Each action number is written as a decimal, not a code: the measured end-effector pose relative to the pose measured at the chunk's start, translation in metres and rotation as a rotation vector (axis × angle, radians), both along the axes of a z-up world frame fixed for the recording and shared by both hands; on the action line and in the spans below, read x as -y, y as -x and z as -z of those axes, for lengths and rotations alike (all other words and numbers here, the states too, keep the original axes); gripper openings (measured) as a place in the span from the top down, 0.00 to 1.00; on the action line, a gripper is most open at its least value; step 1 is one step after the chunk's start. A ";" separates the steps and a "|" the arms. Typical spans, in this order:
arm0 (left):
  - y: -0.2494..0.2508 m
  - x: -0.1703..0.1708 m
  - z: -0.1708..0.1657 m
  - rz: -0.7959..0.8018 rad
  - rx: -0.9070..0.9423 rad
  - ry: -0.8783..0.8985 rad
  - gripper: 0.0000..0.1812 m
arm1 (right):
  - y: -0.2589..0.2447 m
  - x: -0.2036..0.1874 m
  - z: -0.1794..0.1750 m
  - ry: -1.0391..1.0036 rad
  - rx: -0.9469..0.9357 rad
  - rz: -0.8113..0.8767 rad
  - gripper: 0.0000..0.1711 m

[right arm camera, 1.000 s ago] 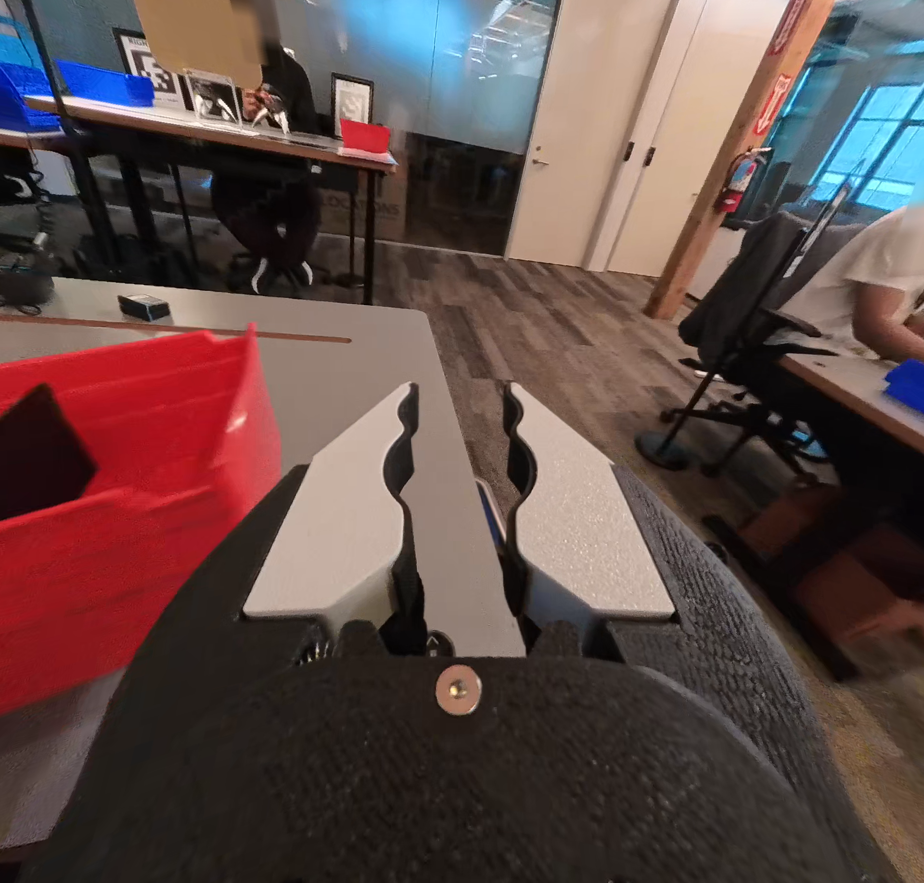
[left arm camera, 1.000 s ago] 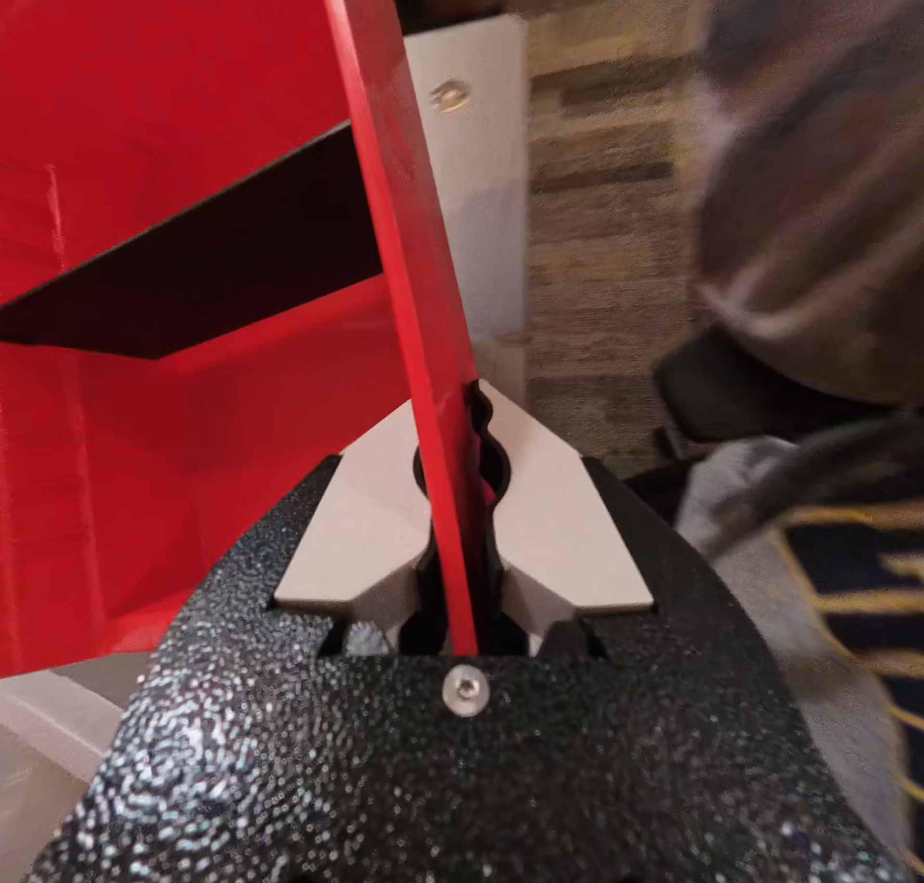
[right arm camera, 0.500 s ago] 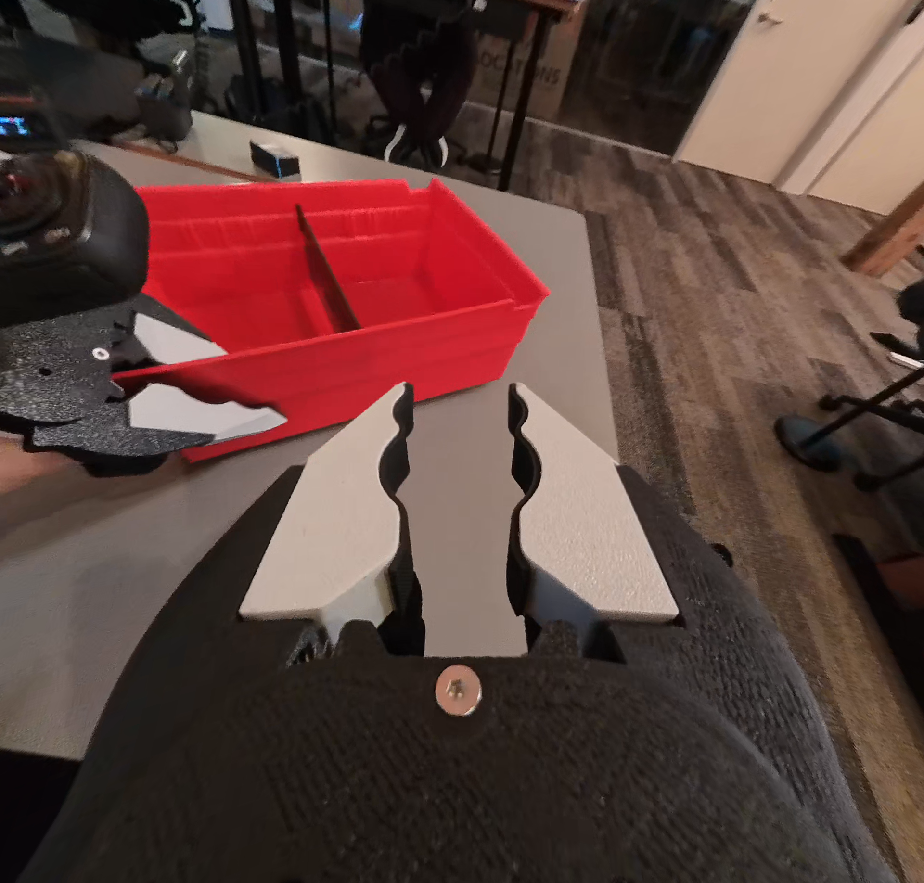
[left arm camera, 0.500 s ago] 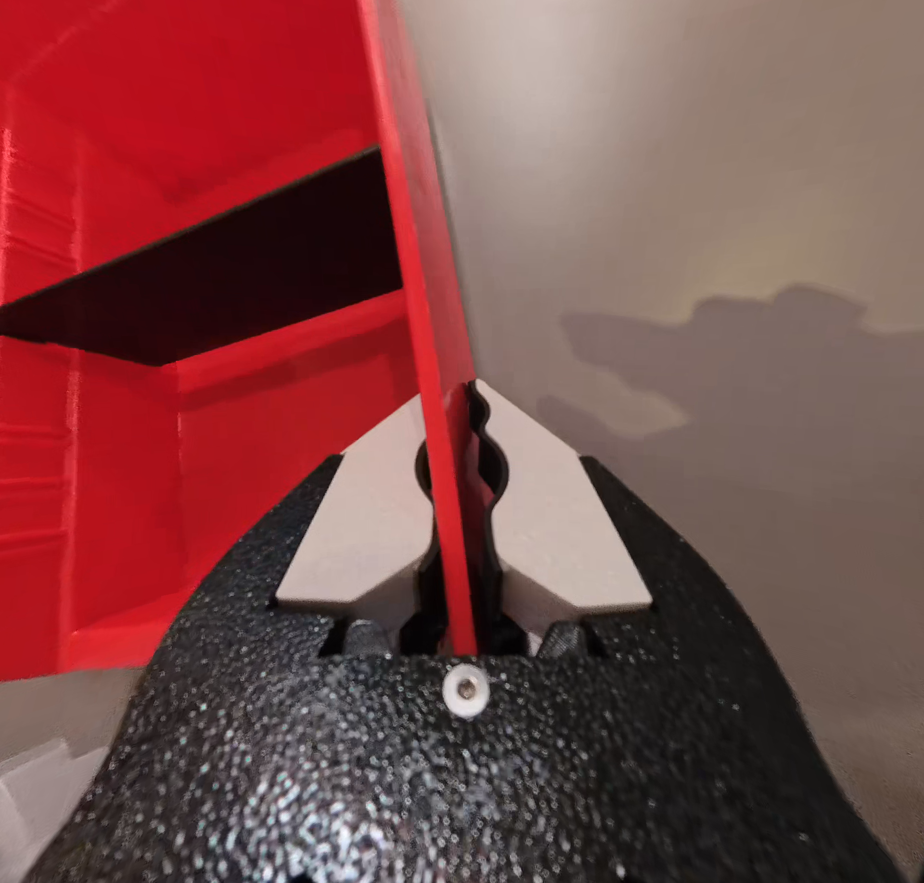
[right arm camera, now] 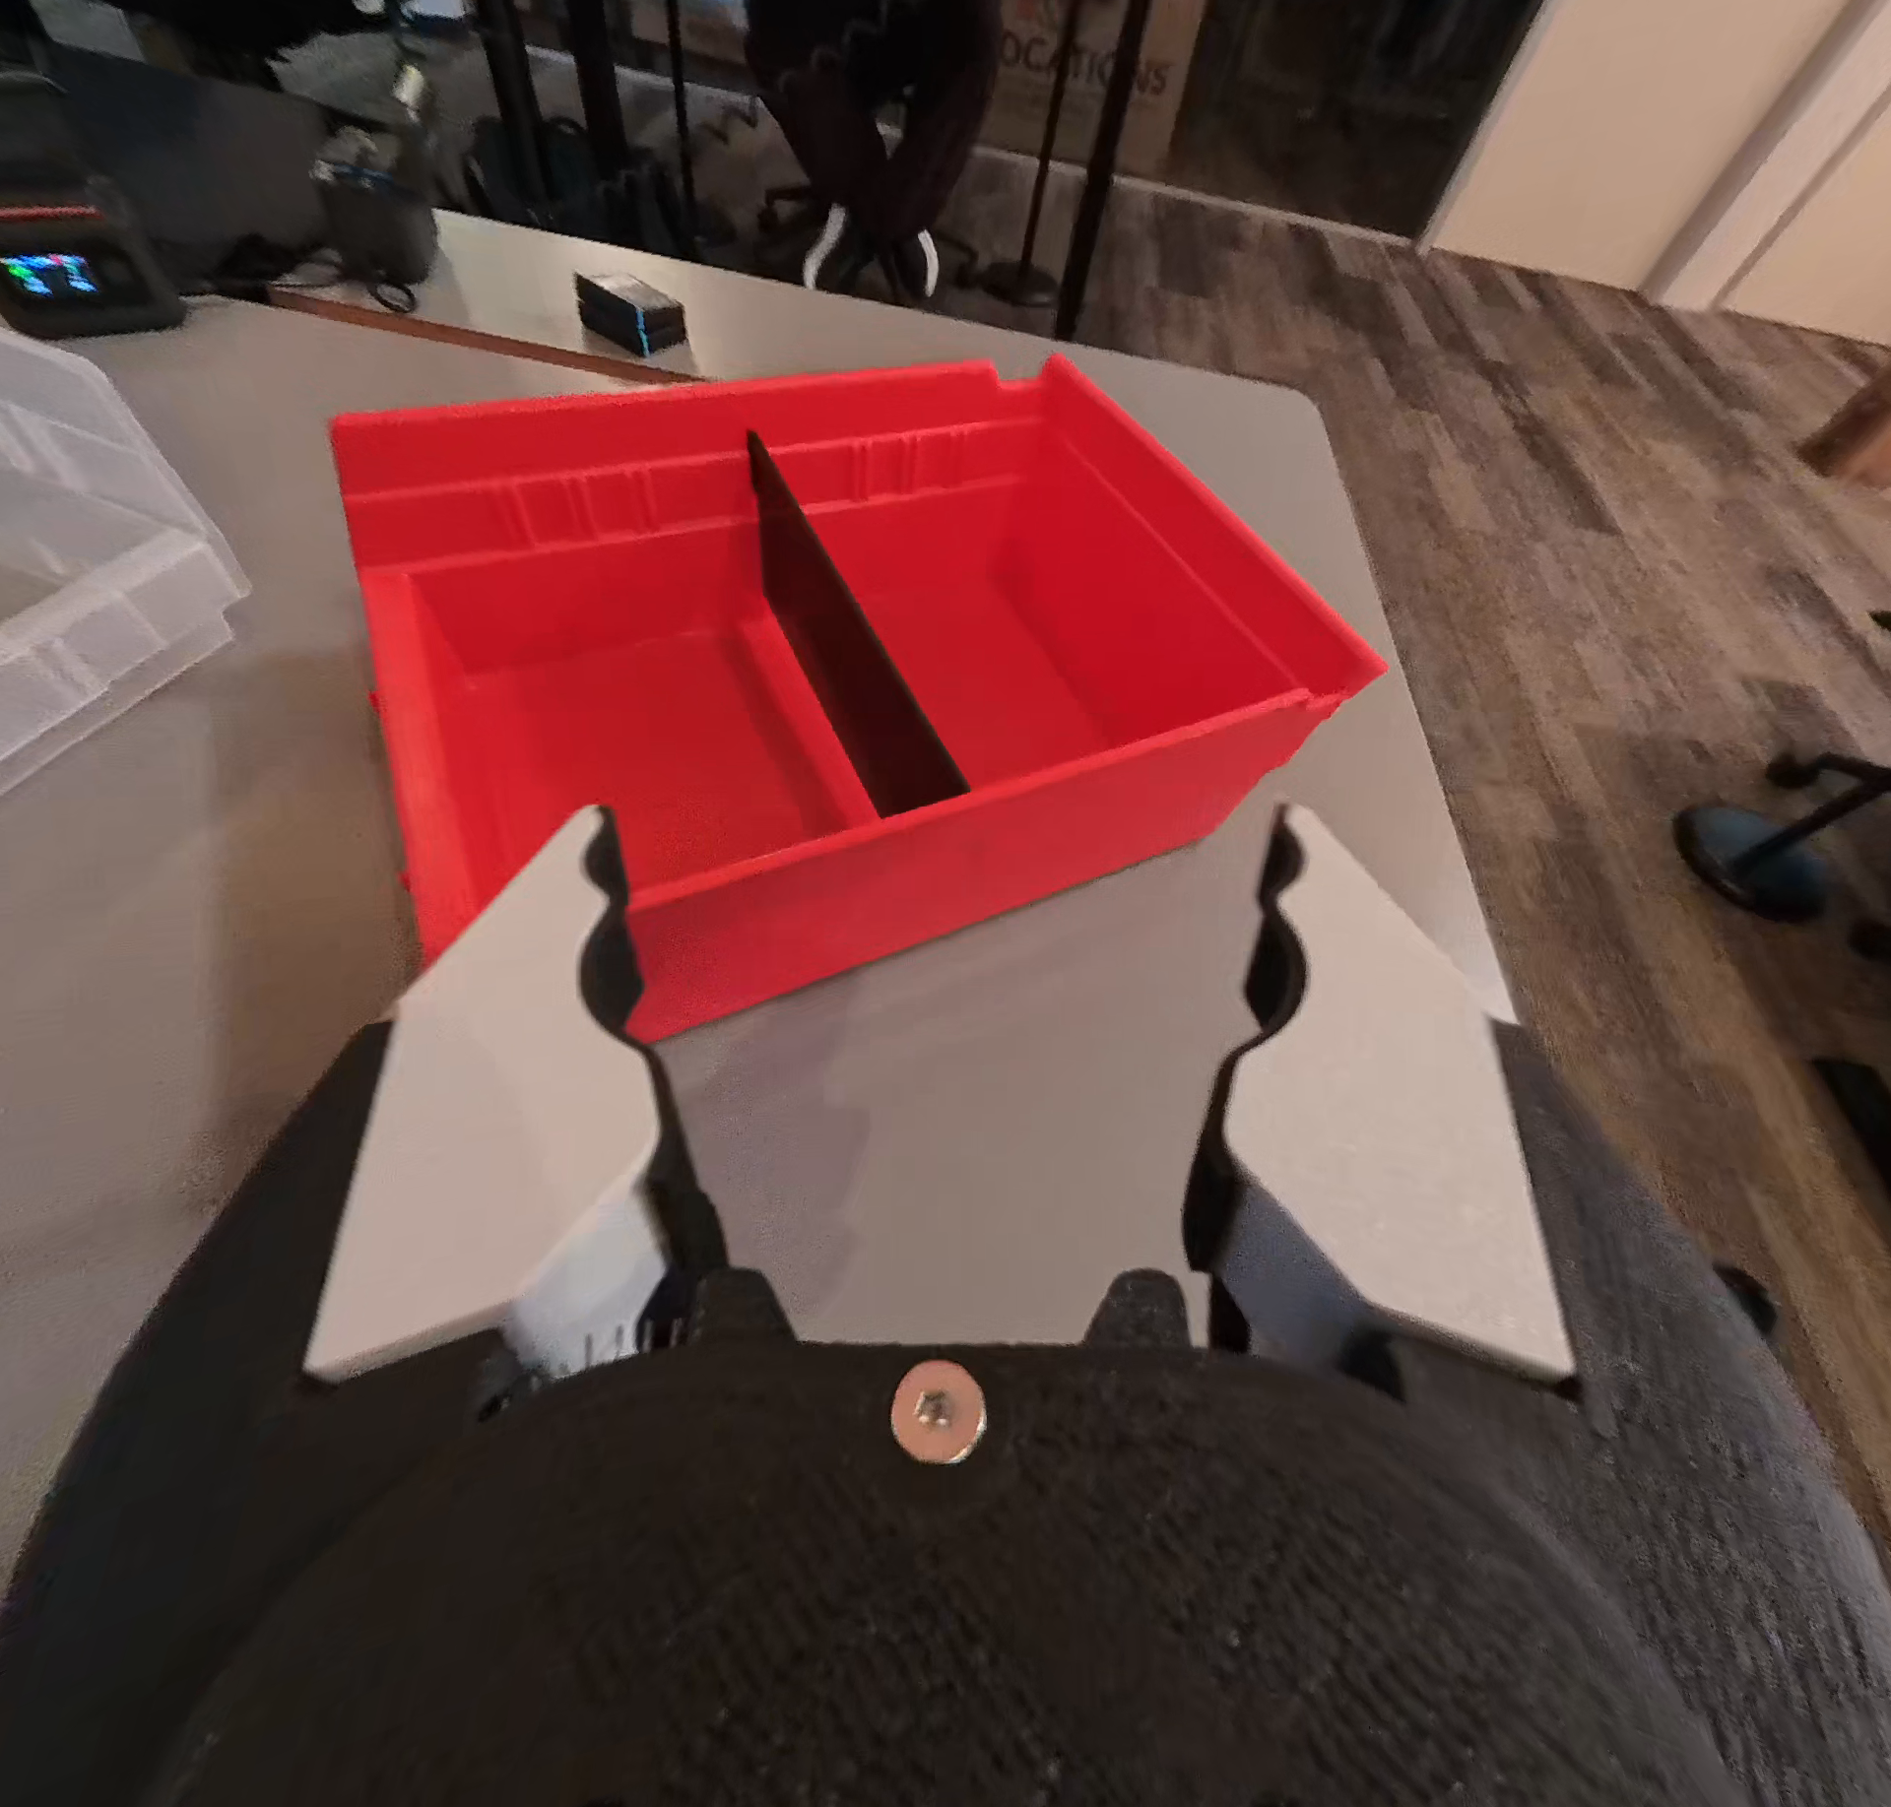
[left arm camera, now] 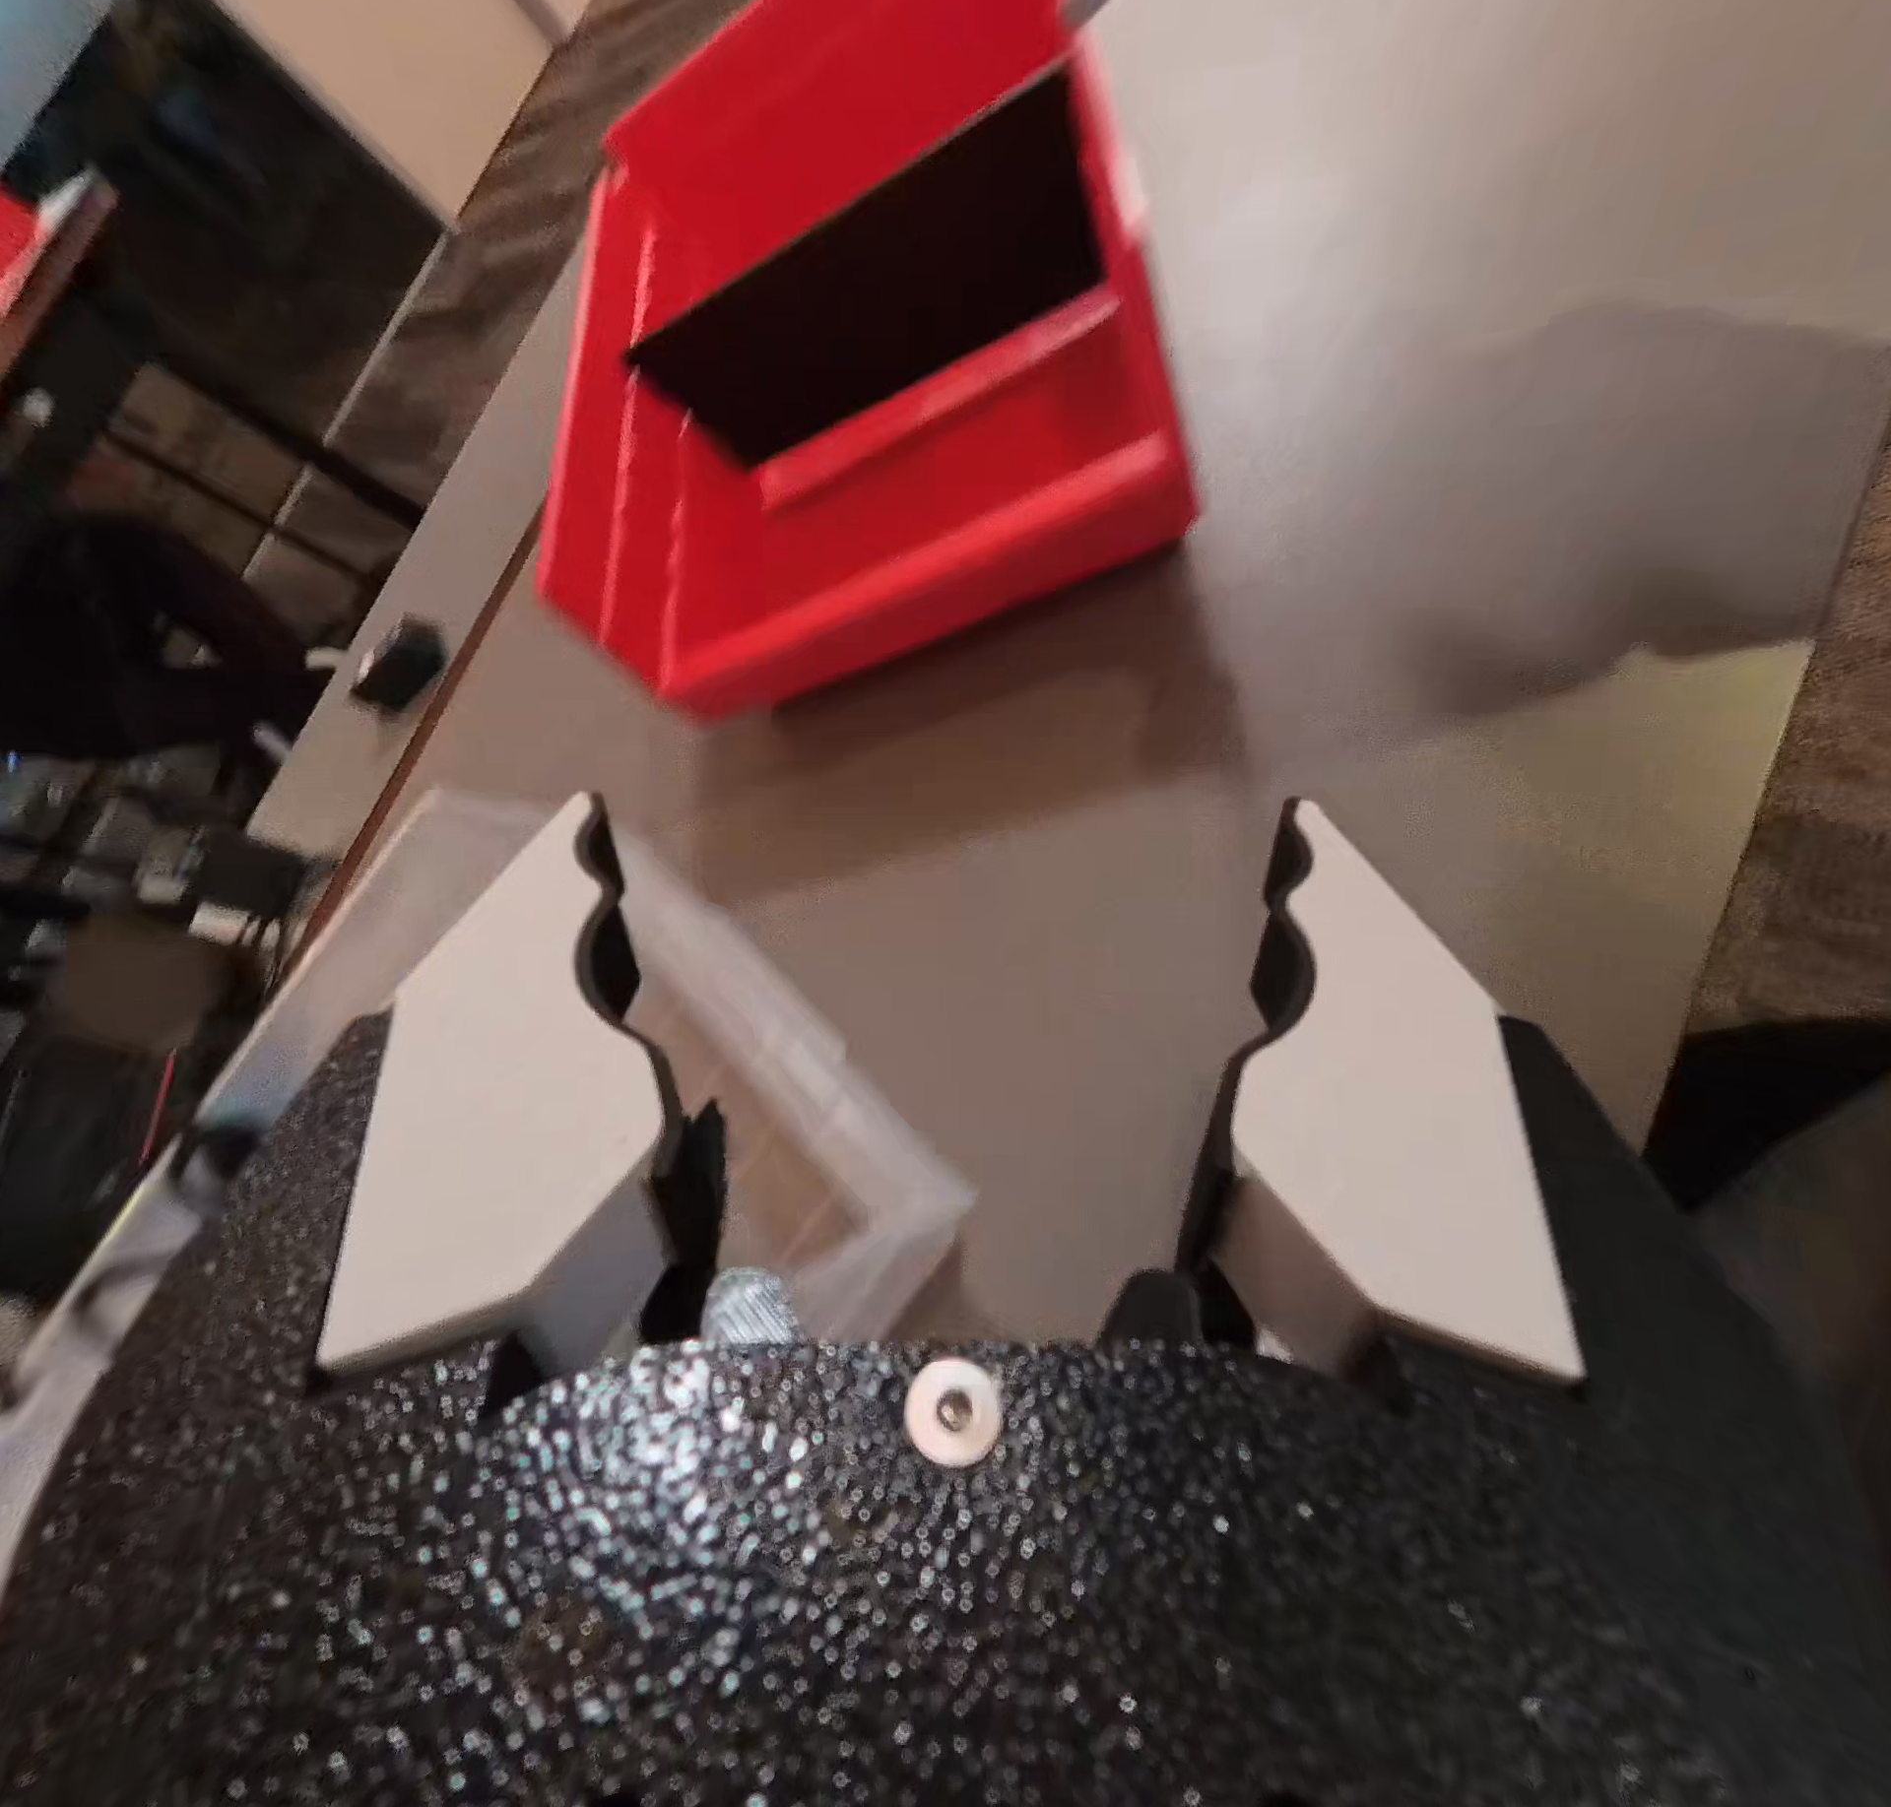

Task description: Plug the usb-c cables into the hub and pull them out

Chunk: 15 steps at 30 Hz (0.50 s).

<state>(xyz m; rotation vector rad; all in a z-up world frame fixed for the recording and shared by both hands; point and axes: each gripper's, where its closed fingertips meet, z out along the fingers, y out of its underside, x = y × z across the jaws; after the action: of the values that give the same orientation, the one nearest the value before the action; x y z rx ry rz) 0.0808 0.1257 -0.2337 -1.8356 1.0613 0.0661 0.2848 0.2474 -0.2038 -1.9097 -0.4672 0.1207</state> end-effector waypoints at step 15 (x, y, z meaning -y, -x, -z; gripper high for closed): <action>0.158 0.030 0.054 -0.012 -0.612 0.270 0.84 | 0.028 -0.008 0.049 0.310 0.047 0.037 0.76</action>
<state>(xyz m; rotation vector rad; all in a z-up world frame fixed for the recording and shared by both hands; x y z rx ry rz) -0.0771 0.0958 -0.2876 -2.1253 1.5360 0.5435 0.2571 0.2550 -0.2524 -2.2283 -0.4644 0.1300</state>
